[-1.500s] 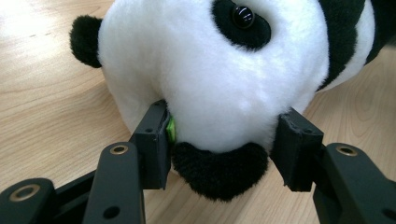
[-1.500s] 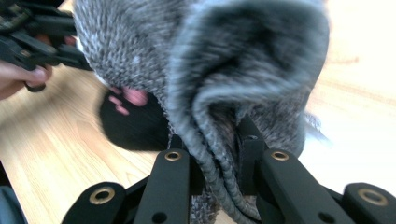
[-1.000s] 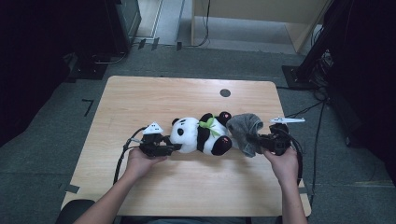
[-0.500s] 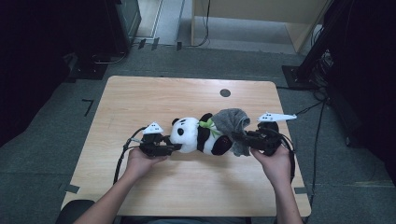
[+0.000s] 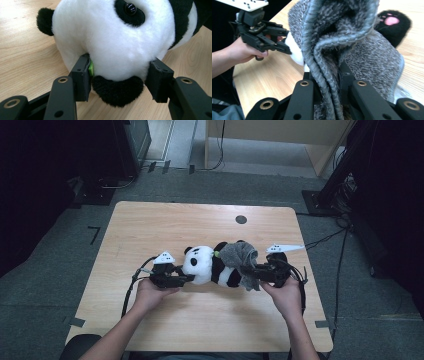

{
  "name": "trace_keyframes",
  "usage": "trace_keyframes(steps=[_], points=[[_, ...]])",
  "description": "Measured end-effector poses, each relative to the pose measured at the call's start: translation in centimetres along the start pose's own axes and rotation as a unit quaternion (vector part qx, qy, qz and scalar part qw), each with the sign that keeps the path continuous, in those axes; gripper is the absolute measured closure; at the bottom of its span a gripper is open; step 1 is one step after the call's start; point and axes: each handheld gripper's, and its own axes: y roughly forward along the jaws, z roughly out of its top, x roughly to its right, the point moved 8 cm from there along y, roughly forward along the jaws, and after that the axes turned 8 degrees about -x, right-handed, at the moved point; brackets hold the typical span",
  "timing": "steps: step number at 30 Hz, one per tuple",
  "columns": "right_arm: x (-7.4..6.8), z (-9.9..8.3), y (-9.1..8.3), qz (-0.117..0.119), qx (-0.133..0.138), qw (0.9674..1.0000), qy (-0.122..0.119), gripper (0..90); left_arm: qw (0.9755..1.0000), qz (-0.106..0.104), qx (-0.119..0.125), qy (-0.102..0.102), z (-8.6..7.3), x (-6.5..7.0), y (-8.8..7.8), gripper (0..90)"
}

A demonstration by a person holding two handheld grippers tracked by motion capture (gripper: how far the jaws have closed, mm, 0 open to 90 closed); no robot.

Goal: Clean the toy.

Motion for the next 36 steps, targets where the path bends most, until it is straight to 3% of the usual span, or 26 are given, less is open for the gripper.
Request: trace_keyframes(steps=[5, 14, 19, 22, 26, 31, 36], points=[[1.6, -0.5, -0.3, -0.024, -0.003, 0.9996, 0.017, 79.5, 1.0, 0.0, 0.0, 0.001, 0.0, 0.0, 0.0, 44.9], [4.3, -1.9, 0.7, -0.057, -0.039, 0.9968, 0.041, 79.5, 0.9999, -0.002, -0.001, -0.01, 0.0, -0.1, -0.1, 44.3], [5.8, -2.1, -1.0, -0.073, -0.019, 0.995, 0.066, 79.5, 1.0, -0.001, -0.001, -0.009, 0.0, -0.1, -0.1, 44.2], [5.7, -1.5, -2.3, -0.066, 0.007, 0.9954, 0.07, 79.5, 1.0, 0.005, -0.004, -0.001, 0.0, 0.0, 0.0, 44.3], [3.7, 0.2, -3.2, -0.062, 0.028, 0.9968, 0.044, 79.5, 1.0, 0.006, -0.003, -0.001, 0.0, 0.0, 0.0, 44.4], [-1.0, 2.6, -3.5, -0.048, 0.05, 0.9974, -0.017, 79.5, 1.0, 0.007, -0.002, -0.001, 0.0, 0.0, 0.0, 44.5], [-5.3, 4.1, -1.6, -0.028, 0.046, 0.9957, -0.075, 79.5, 1.0, 0.008, -0.003, 0.0, 0.0, 0.0, 0.0, 44.6]])
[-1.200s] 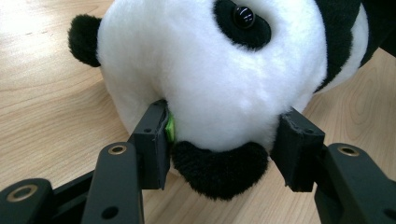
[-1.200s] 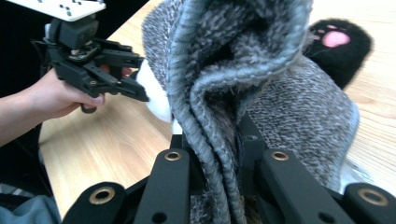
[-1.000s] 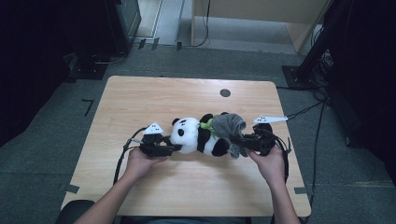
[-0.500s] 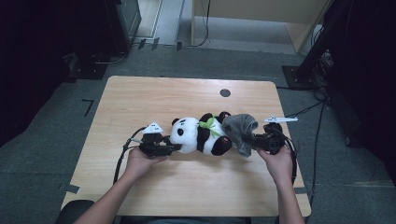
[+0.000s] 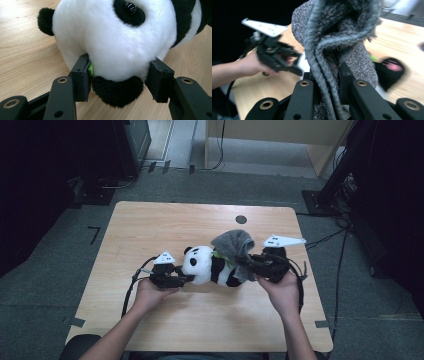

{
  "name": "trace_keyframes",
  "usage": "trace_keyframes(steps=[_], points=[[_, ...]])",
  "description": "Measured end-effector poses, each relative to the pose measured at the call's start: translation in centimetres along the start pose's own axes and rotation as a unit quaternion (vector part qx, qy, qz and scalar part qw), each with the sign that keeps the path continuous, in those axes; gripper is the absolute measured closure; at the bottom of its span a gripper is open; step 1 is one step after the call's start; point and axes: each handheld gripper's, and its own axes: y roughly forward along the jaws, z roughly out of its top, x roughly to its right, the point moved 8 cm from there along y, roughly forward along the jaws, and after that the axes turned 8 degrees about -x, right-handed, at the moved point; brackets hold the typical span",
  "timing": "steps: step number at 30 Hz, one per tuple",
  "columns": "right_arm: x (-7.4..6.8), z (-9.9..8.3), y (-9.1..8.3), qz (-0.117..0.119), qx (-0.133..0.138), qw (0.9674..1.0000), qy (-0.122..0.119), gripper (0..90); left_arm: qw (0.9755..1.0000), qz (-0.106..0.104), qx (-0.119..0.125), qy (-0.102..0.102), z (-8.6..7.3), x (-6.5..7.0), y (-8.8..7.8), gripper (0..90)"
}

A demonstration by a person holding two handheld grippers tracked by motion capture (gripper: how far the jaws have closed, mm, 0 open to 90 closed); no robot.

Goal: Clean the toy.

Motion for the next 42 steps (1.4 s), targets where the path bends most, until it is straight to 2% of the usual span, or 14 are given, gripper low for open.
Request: trace_keyframes(steps=[4, 8, 9, 11, 12, 15, 19, 22, 25, 29, 30, 37, 39, 42], points=[[-1.5, -0.8, 3.6, 0.009, -0.041, 0.999, -0.018, 79.4, 1.0, -0.001, 0.0, -0.001, 0.0, 0.0, 0.0, 44.6], [-1.9, -3.0, 7.3, 0.008, -0.094, 0.9952, -0.028, 79.5, 1.0, -0.006, 0.001, -0.007, 0.0, -0.1, 0.0, 44.7], [-1.9, -3.6, 8.1, -0.005, -0.109, 0.9934, -0.036, 79.5, 0.9999, -0.007, -0.001, -0.008, 0.0, -0.1, 0.0, 44.7], [-1.8, -4.6, 9.4, -0.038, -0.131, 0.9882, -0.068, 79.6, 0.9999, -0.008, -0.003, -0.009, -0.1, -0.1, 0.0, 44.8], [-1.9, -5.0, 9.8, -0.046, -0.135, 0.9861, -0.085, 79.7, 0.9999, -0.007, -0.004, -0.008, -0.1, -0.1, 0.0, 44.9], [-2.1, -5.6, 10.4, -0.054, -0.145, 0.9828, -0.101, 79.9, 0.9999, -0.007, -0.008, -0.006, -0.1, -0.2, 0.0, 45.1], [-2.2, -6.3, 10.6, -0.047, -0.146, 0.9829, -0.101, 80.0, 0.9999, -0.003, -0.011, -0.006, -0.1, -0.3, 0.0, 46.0], [-2.4, -6.9, 10.9, -0.049, -0.154, 0.9807, -0.109, 80.0, 0.9998, -0.006, -0.013, -0.013, 0.0, -0.5, -0.1, 47.0], [-2.4, -8.0, 11.6, -0.056, -0.181, 0.9749, -0.117, 80.0, 0.9995, -0.012, -0.011, -0.028, 0.3, -0.9, -0.2, 47.9], [-1.9, -9.8, 12.5, -0.078, -0.229, 0.9614, -0.132, 80.0, 0.9994, -0.012, -0.011, -0.031, 0.4, -1.2, -0.3, 48.1], [-1.8, -10.0, 12.5, -0.079, -0.233, 0.9602, -0.132, 80.0, 0.9994, -0.013, -0.011, -0.031, 0.4, -1.3, -0.3, 48.1], [-1.4, -10.0, 11.6, -0.071, -0.234, 0.9629, -0.114, 79.8, 0.9995, -0.013, -0.014, -0.026, 0.6, -1.3, -0.3, 47.9], [-1.7, -9.5, 10.9, -0.059, -0.221, 0.9678, -0.106, 79.7, 0.9996, -0.009, -0.015, -0.024, 0.6, -1.2, -0.3, 47.9], [-2.4, -8.0, 9.6, -0.047, -0.184, 0.9763, -0.104, 79.7, 0.9996, -0.008, -0.016, -0.022, 0.5, -1.2, -0.3, 47.9]])
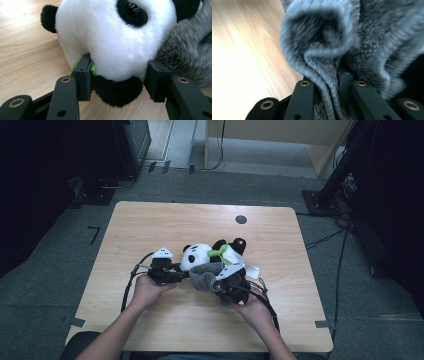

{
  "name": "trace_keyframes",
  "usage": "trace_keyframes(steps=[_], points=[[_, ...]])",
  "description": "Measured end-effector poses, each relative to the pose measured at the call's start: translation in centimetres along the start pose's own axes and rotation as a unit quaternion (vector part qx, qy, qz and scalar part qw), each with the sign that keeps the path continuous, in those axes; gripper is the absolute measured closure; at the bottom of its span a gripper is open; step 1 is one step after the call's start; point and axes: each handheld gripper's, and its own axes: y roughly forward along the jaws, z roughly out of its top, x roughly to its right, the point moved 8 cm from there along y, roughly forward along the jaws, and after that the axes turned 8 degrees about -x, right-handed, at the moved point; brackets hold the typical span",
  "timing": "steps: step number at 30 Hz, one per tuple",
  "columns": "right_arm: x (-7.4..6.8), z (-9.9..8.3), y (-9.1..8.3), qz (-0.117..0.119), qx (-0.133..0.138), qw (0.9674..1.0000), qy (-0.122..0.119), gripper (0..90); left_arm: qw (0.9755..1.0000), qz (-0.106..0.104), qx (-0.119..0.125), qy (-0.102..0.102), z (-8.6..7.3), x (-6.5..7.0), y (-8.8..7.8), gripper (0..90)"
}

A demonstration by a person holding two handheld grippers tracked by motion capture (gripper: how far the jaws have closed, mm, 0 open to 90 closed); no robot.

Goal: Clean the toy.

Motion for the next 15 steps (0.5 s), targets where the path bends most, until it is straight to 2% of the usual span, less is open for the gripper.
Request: trace_keyframes(steps=[4, 7, 9, 12, 15], points=[[0.0, 1.4, -2.9, 0.008, 0.058, 0.9982, 0.014, 79.7, 1.0, 0.0, 0.0, 0.001, 0.0, 0.1, 0.0, 47.9], [0.3, 2.5, -4.6, -0.005, 0.092, 0.9957, 0.014, 79.7, 1.0, 0.001, 0.001, 0.0, 0.0, 0.2, 0.1, 47.9], [0.4, 3.1, -5.2, -0.016, 0.109, 0.9938, 0.016, 79.6, 1.0, 0.001, 0.001, 0.002, 0.0, 0.4, 0.1, 47.8], [0.5, 3.8, -4.6, -0.038, 0.113, 0.9927, 0.011, 79.5, 1.0, 0.002, 0.001, 0.004, -0.1, 0.7, 0.3, 47.9], [0.7, 4.1, -2.1, -0.061, 0.082, 0.9948, 0.0, 79.7, 1.0, 0.004, -0.001, 0.007, -0.2, 0.8, 0.3, 47.8]])
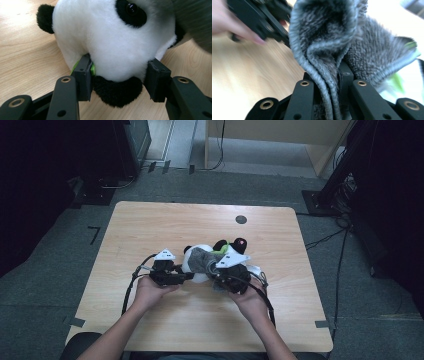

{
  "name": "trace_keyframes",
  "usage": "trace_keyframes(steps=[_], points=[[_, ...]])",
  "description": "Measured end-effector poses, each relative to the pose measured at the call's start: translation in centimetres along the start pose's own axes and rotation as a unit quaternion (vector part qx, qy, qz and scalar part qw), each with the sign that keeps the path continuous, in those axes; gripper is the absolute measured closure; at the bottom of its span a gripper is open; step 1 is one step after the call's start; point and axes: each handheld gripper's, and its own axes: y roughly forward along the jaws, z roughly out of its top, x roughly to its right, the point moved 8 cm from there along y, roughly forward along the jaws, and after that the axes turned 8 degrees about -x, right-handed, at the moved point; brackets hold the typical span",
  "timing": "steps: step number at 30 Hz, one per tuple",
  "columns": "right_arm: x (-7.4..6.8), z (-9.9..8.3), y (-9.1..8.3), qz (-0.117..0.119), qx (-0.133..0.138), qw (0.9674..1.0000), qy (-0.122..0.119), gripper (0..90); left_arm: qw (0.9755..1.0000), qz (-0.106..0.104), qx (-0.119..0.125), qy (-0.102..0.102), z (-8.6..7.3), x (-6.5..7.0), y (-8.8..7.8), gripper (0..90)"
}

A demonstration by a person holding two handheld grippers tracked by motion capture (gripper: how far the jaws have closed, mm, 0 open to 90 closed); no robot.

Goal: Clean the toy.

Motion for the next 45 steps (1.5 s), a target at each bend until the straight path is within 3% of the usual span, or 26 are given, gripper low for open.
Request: trace_keyframes(steps=[6, 11, 16, 21, 24, 34, 40, 45], points=[[-0.7, -1.4, 2.9, -0.003, -0.022, 0.9994, -0.026, 80.3, 0.9999, -0.008, -0.002, -0.007, -0.1, -0.2, 0.0, 47.9], [-0.9, -2.5, 3.4, 0.003, -0.036, 0.9989, -0.03, 80.3, 0.9999, -0.011, -0.003, -0.006, -0.1, -0.3, 0.0, 47.9], [-1.0, -4.3, 3.7, 0.006, -0.075, 0.9966, -0.033, 80.3, 0.9997, -0.017, -0.001, -0.019, 0.1, -0.5, -0.1, 48.0], [-0.2, -6.0, 3.6, 0.011, -0.106, 0.9939, -0.026, 80.4, 0.9999, -0.01, -0.004, -0.012, 0.1, -0.7, -0.2, 48.5], [0.4, -6.3, 3.2, 0.019, -0.108, 0.9937, -0.022, 80.3, 0.9999, -0.008, -0.004, -0.01, 0.2, -0.7, -0.3, 48.9], [2.8, -6.3, 0.0, 0.013, -0.083, 0.9964, -0.012, 80.0, 0.9999, -0.01, -0.004, -0.005, 0.2, -0.6, -0.3, 49.7], [4.5, -5.8, -2.4, 0.014, -0.036, 0.9991, 0.016, 79.9, 1.0, -0.007, -0.005, 0.0, 0.2, -0.5, -0.2, 50.0], [5.8, -5.3, -4.1, 0.001, 0.002, 0.9993, 0.037, 79.8, 1.0, -0.005, -0.004, 0.004, 0.2, -0.4, -0.2, 50.0]])
